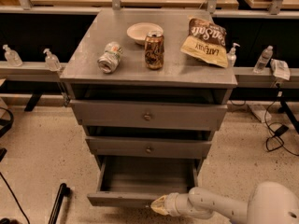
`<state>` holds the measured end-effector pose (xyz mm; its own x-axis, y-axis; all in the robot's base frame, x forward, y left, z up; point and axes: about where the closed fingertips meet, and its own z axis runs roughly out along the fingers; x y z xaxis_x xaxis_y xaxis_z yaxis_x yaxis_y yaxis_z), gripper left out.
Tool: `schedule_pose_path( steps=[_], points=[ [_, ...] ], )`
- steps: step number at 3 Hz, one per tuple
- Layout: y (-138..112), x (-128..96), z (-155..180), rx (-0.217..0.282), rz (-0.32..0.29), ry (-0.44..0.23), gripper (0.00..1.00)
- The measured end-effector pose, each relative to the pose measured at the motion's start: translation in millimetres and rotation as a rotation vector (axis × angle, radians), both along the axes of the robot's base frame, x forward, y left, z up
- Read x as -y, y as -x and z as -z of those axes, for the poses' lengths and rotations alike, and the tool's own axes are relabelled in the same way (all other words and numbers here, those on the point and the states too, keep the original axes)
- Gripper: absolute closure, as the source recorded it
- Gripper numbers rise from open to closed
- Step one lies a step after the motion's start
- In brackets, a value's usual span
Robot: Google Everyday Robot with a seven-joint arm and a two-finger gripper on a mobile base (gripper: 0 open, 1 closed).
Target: Close bottom drawer
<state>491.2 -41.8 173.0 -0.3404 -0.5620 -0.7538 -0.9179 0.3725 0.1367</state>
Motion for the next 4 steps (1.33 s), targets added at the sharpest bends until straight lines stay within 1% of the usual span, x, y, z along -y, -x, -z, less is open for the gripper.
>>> schedule_pose_path(
  steps=[1, 2, 3, 4],
  points=[
    [1.2, 0.0, 0.0, 0.0, 0.0, 0.0, 1.0],
    [-15.7, -4.6, 6.8, 0.025, 0.012, 0.042, 1.0],
    [-13.0, -4.7, 6.9, 0.025, 0.013, 0.042, 1.0],
    [-30.1, 1.2, 11.4, 0.046, 0.048, 0.068, 1.0]
  ],
)
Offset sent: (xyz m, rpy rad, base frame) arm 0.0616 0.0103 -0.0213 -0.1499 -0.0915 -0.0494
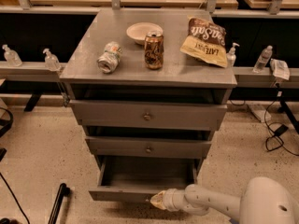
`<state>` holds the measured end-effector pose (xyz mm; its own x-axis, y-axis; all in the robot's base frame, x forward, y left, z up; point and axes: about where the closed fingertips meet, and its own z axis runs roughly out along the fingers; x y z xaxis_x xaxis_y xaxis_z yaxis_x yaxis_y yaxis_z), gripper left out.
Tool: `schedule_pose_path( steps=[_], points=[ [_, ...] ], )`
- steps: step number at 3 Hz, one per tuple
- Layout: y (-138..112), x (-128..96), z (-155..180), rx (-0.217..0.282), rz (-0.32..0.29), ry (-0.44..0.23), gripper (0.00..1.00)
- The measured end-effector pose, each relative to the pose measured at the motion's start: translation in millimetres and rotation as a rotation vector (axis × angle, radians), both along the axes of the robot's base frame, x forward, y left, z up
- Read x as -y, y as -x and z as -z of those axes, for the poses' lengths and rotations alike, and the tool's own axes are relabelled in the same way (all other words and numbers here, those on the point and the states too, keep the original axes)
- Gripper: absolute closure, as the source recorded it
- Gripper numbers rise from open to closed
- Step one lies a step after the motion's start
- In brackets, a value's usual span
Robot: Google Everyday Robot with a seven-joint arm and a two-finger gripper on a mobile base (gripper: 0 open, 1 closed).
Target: Close bottom drawer
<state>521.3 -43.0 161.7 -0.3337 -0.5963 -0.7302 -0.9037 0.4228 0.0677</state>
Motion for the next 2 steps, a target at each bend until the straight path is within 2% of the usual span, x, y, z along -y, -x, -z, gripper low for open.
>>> schedule_pose_path(
  steps=[1, 2],
  points=[
    [0.0, 0.9, 0.6, 0.003, 0.005, 0.003, 1.0],
    [-13.4, 14.2, 1.3, 0.022, 0.05, 0.013, 1.0]
  ],
)
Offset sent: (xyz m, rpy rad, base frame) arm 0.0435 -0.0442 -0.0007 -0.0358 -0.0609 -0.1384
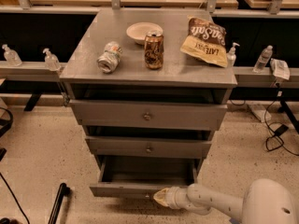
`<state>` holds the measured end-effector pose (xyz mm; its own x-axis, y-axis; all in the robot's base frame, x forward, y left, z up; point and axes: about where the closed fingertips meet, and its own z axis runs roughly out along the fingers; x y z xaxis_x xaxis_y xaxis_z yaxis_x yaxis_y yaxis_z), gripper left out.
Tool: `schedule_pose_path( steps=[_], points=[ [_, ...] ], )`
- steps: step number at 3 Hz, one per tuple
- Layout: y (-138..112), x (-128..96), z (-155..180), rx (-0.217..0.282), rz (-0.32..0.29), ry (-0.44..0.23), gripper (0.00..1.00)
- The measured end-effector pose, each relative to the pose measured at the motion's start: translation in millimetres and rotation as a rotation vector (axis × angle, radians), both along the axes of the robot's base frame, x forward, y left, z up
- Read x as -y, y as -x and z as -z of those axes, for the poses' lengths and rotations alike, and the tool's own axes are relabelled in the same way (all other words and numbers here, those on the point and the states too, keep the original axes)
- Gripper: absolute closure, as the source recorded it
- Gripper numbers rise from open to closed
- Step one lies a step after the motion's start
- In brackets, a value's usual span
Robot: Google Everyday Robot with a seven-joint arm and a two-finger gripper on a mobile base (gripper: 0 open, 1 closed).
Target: Close bottom drawer
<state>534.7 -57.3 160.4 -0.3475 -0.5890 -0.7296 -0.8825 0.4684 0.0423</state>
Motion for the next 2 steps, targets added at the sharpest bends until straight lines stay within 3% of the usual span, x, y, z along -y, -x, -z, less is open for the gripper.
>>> schedule_pose_path(
  steps=[2],
  points=[
    [-9.1, 13.2, 0.2, 0.014, 0.041, 0.002, 1.0]
  ],
)
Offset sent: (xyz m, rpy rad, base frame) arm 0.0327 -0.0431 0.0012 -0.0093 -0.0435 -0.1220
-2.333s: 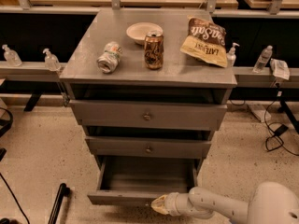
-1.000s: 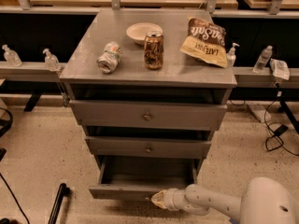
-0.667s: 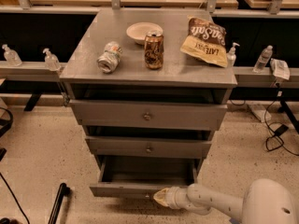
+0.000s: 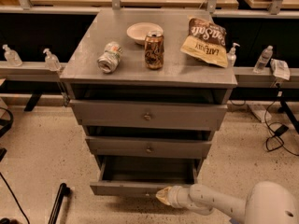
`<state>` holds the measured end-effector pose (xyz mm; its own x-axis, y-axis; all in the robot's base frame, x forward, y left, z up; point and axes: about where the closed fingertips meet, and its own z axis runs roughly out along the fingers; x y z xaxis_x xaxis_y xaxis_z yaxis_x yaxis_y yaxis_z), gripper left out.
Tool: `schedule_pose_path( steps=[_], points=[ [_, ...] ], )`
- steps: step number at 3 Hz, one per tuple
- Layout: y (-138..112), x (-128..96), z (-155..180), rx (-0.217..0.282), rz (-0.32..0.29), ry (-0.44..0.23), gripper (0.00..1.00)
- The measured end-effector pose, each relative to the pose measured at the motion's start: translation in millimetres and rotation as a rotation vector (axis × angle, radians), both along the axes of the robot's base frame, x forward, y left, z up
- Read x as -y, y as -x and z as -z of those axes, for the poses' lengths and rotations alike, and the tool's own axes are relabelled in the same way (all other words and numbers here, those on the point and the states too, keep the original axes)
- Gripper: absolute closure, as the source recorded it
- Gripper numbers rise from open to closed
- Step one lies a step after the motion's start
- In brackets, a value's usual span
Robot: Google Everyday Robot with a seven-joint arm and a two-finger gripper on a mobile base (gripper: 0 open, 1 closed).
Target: Close bottom drawer
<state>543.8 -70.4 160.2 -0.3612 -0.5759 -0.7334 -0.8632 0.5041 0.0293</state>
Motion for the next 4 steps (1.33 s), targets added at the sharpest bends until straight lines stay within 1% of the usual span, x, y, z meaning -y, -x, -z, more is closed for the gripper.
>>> schedule_pose_path(
  steps=[1, 2, 3, 4],
  points=[
    [0.1, 0.0, 0.0, 0.0, 0.0, 0.0, 1.0],
    [-10.9, 6.4, -0.1, 0.009, 0.019, 0.0, 1.0],
    [-9.2, 6.1, -0.1, 0.009, 0.019, 0.0, 1.0],
    [-26.9, 10.1, -3.6, 0.024, 0.03, -0.019, 1.0]
  ],
)
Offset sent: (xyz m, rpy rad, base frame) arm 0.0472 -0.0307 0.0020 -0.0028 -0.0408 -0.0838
